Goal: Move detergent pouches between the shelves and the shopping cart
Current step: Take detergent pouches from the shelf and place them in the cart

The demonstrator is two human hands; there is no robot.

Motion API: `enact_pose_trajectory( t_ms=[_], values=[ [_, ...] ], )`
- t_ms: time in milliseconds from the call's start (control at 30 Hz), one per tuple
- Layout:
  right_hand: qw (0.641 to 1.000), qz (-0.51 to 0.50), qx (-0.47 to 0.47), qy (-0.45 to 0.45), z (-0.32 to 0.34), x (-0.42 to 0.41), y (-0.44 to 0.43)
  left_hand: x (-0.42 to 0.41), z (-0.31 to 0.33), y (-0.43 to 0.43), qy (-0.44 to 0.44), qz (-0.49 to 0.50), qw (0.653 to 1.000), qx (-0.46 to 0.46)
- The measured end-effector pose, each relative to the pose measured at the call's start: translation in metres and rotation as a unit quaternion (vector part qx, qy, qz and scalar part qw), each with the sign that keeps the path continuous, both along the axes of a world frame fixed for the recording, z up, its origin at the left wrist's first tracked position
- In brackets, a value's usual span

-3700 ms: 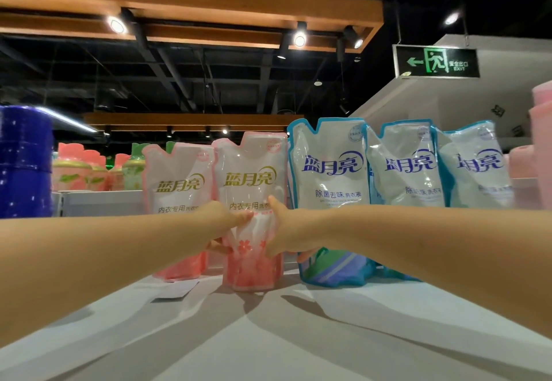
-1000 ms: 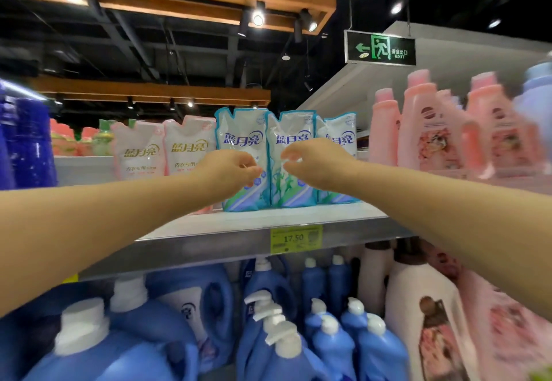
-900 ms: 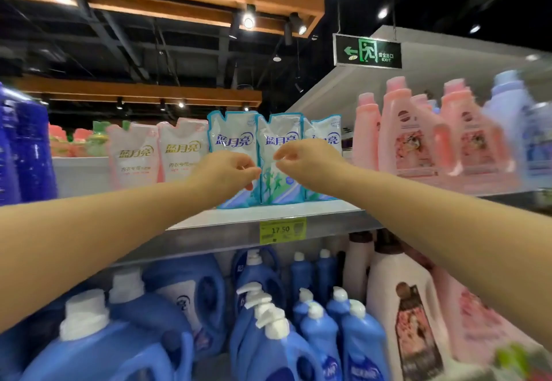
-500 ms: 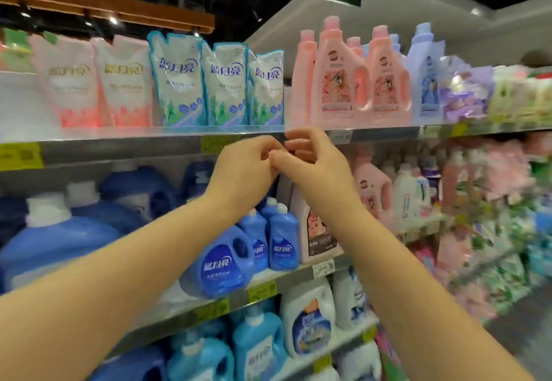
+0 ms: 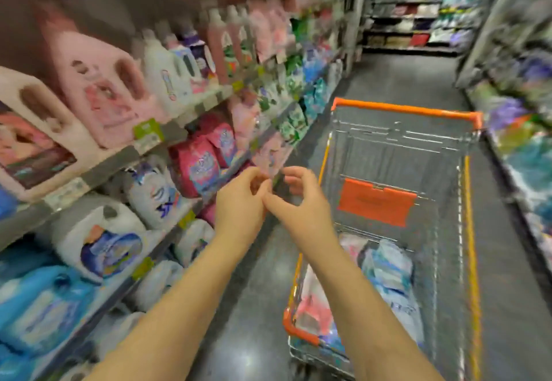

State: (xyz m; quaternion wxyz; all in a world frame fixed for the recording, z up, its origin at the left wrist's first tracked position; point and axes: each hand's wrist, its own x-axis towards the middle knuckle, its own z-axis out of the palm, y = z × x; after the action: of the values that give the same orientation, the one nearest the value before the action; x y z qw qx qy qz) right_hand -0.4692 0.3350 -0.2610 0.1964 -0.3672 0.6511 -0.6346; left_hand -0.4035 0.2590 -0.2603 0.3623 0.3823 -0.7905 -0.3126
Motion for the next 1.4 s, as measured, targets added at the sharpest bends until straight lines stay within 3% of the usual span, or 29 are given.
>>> enact_pose_trajectory(
  t_ms=[200, 367, 533, 767, 933, 1000, 1133, 1333, 1400],
  values=[
    [0.99, -0.074, 0.1, -0.061, -0.066, -0.132, 0.031, -0.146, -0.074, 0.023, -0.007, -0.063, 0.99, 0.128],
    [0.967, -0.103, 0.192, -0.131, -0.139, -0.18, 0.051, -0.204, -0.134, 0.032, -0.063, -0.043, 0.976, 0.206],
    [0.91, -0.154, 0.286, -0.257, -0.222, -0.193, 0.061, -0.213, -0.221, 0.039, -0.214, -0.051, 0.943, 0.249],
    [0.83, -0.141, 0.373, -0.39, -0.32, -0.189, 0.048, -0.194, -0.313, 0.041, -0.284, -0.024, 0.905, 0.314],
    [0.748, -0.129, 0.321, -0.567, -0.39, -0.161, 0.03, -0.186, -0.353, 0.044, -0.372, -0.034, 0.86, 0.347],
    [0.722, -0.164, 0.285, -0.609, -0.39, -0.159, 0.027, -0.188, -0.356, 0.045, -0.387, -0.037, 0.855, 0.344],
    [0.679, -0.126, 0.195, -0.696, -0.393, -0.155, 0.018, -0.186, -0.36, 0.034, -0.396, -0.033, 0.839, 0.372],
    [0.655, -0.169, 0.071, -0.733, -0.386, -0.137, 0.01, -0.185, -0.322, 0.045, -0.424, -0.095, 0.858, 0.275],
    [0.671, -0.185, 0.022, -0.718, -0.377, -0.14, 0.014, -0.19, -0.308, 0.044, -0.396, -0.123, 0.87, 0.266]
  ],
)
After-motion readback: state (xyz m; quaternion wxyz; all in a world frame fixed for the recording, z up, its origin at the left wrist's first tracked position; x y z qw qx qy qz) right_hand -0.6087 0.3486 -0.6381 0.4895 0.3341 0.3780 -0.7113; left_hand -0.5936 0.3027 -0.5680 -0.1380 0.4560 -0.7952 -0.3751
